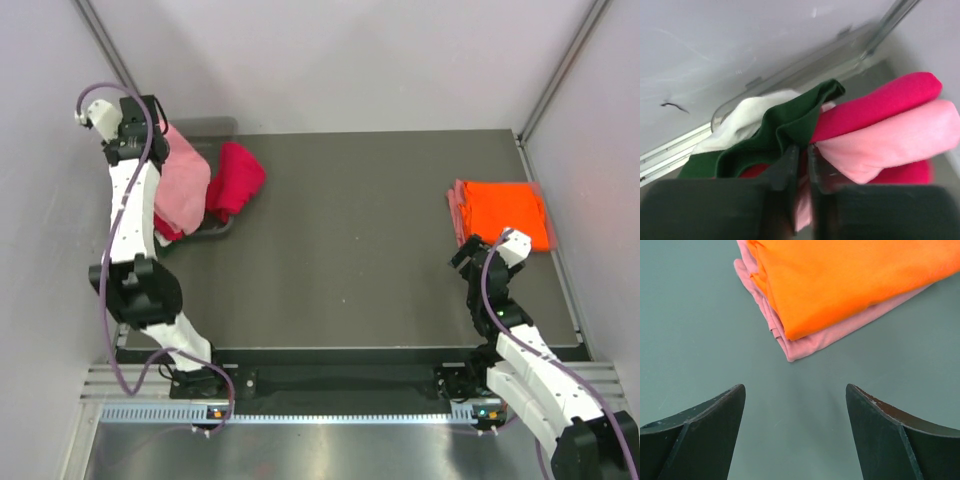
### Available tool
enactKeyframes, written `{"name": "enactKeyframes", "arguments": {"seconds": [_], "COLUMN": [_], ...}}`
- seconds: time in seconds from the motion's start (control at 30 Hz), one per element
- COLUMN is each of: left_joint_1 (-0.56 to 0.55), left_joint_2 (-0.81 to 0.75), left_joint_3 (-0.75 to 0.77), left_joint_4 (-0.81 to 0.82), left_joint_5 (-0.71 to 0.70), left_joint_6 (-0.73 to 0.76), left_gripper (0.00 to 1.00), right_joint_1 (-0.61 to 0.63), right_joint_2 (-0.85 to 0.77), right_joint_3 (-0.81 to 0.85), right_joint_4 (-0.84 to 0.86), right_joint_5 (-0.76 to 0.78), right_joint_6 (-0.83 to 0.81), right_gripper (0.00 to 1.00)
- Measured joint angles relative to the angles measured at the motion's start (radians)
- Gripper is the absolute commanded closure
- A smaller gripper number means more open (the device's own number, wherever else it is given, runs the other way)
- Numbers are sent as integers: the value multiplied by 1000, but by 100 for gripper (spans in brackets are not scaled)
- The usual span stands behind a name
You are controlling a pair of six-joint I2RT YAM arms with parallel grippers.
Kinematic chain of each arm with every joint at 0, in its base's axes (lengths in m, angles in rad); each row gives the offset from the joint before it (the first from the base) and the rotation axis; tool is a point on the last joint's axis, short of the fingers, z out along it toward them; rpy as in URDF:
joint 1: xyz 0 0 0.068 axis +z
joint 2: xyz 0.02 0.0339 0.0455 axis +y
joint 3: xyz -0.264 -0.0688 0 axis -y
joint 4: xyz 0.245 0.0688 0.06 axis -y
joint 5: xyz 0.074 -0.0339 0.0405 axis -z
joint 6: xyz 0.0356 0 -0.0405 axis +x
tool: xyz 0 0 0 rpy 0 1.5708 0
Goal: Fold and stack the t-shirts
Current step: Grab the tshirt from the pile
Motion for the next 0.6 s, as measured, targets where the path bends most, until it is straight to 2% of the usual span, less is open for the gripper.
{"name": "enactKeyframes", "arguments": {"seconds": [0.07, 0.2, 0.37, 0.6], "left_joint_1": [41, 61, 41, 39], "left_joint_2": [93, 219, 182, 161], "left_joint_3": [0, -30, -144, -137], "left_joint_4": [0, 16, 56, 77], "left_joint_5": [78, 261, 435, 478], "left_joint_6": [4, 24, 56, 75], "left_gripper": [52, 51, 51, 51], "right_joint_1": [0, 0, 0, 0], "right_joint_2": [1, 7, 20, 20], "right_joint_3": [0, 0, 0, 0], "right_joint_4": [1, 3, 3, 5], "right_joint_5": [0, 0, 0, 0], "right_joint_6": [0, 0, 0, 0], "right_gripper": [18, 18, 18, 18]}}
